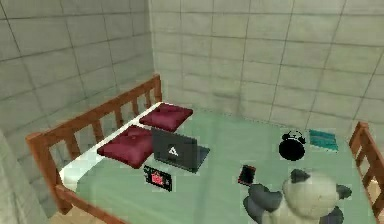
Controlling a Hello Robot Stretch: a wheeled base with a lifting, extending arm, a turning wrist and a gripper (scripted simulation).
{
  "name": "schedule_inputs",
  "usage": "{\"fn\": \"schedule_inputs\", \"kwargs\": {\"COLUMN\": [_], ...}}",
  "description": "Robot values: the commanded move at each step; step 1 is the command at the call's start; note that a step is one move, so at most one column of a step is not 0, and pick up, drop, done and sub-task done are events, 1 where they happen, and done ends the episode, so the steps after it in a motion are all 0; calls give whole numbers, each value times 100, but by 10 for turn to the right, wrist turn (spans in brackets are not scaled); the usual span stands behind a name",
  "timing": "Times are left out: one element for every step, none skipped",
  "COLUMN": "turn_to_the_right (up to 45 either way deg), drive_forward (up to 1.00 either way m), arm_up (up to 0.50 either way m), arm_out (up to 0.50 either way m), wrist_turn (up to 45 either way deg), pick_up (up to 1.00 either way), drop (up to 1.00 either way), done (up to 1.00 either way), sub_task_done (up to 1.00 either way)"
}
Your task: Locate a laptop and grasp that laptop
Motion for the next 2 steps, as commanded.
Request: {"fn": "schedule_inputs", "kwargs": {"turn_to_the_right": [420, 0], "drive_forward": [0, 30], "arm_up": [0, 0], "arm_out": [0, 0], "wrist_turn": [0, 0], "pick_up": [0, 0], "drop": [0, 0], "done": [0, 0], "sub_task_done": [0, 0]}}
